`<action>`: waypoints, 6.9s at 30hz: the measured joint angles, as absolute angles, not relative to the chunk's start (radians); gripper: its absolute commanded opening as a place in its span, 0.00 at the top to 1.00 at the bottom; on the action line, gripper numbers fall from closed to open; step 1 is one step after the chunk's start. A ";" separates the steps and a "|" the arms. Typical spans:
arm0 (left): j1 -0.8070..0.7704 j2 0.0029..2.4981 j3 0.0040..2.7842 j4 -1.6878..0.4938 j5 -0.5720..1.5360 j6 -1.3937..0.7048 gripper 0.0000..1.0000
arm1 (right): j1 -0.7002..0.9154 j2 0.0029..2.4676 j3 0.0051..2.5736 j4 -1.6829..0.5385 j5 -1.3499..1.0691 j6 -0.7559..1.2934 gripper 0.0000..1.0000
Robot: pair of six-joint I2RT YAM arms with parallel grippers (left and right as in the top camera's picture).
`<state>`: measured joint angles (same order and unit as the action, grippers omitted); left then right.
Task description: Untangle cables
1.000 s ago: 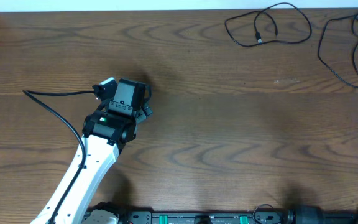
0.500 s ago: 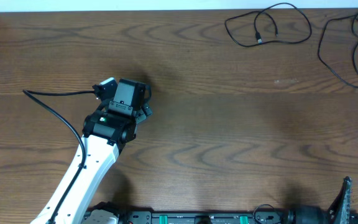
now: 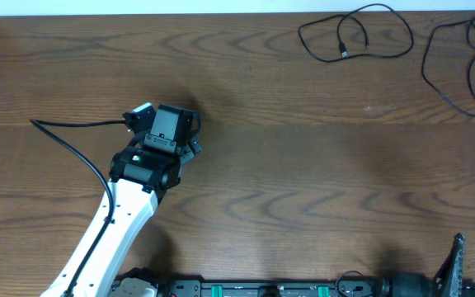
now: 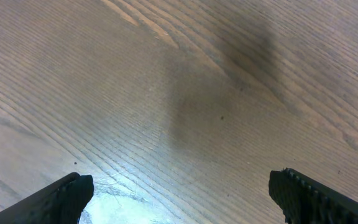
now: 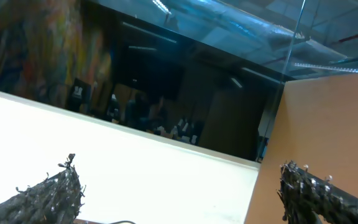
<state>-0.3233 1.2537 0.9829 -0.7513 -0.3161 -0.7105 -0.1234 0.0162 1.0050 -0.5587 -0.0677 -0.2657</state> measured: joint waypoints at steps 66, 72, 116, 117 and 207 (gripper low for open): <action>-0.323 1.254 0.983 -0.751 -0.316 -0.710 0.02 | -0.092 0.017 0.448 -0.309 -0.083 -0.227 0.01; -0.323 1.254 0.983 -0.751 -0.316 -0.710 0.02 | -0.092 0.017 0.440 -0.306 -0.083 -0.227 0.01; -0.323 1.254 0.983 -0.751 -0.316 -0.710 0.02 | -0.157 0.015 0.076 -0.013 -0.082 -0.097 0.01; -0.323 1.254 0.983 -0.751 -0.316 -0.710 0.02 | -0.162 0.015 0.072 -0.014 -0.083 -0.096 0.01; -0.323 1.254 0.983 -0.616 -0.289 -0.728 0.02 | -0.191 0.012 0.007 -0.064 -0.083 -0.112 0.01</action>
<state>-0.3233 1.2537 0.9829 -0.6155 -0.2893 -0.7284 -0.1909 0.0124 0.0071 -0.0643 -0.0830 -0.1123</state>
